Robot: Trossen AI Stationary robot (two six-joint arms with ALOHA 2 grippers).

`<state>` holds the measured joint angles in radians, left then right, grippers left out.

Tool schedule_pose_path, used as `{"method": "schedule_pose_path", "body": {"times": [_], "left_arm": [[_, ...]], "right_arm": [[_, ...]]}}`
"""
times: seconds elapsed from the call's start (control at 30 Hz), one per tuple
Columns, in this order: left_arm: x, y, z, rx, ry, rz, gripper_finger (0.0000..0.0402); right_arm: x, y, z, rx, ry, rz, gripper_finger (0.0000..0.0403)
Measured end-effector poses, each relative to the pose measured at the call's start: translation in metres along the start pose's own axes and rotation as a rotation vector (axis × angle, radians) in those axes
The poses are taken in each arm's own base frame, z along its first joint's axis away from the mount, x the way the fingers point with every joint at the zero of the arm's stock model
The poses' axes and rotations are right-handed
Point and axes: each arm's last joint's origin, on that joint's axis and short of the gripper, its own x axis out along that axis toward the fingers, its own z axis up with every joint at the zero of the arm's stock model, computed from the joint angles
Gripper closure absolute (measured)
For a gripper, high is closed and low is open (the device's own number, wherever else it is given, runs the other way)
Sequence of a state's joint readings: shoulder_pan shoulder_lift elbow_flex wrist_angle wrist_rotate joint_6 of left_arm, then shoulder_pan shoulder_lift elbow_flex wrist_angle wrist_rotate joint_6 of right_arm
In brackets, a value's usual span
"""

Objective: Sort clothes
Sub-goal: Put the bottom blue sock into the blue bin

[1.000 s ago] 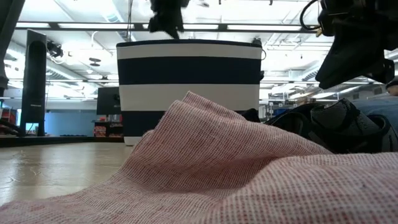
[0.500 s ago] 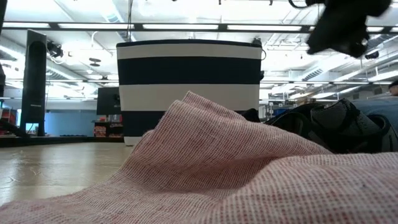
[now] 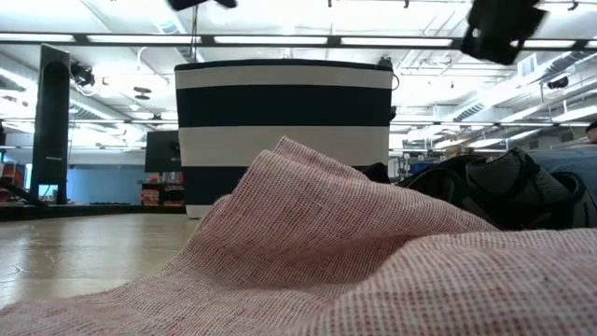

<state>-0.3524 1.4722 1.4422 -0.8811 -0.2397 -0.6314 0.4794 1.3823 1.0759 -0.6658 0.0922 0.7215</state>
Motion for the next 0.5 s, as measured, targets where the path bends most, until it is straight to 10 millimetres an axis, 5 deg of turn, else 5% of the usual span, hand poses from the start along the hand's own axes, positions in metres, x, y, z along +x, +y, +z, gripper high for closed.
{"method": "schedule_pose_path", "body": {"times": [0.2, 0.5], "left_arm": [[0.007, 0.001, -0.034, -0.059, -0.019, 0.0, 0.022], [0.012, 0.007, -0.076, -0.119, -0.065, -0.037, 0.022]], "right_arm": [[0.027, 0.022, -0.011, -0.079, 0.265, -0.051, 0.0318], [0.06, 0.039, -0.026, -0.021, 0.36, -0.097, 0.0318]]}}
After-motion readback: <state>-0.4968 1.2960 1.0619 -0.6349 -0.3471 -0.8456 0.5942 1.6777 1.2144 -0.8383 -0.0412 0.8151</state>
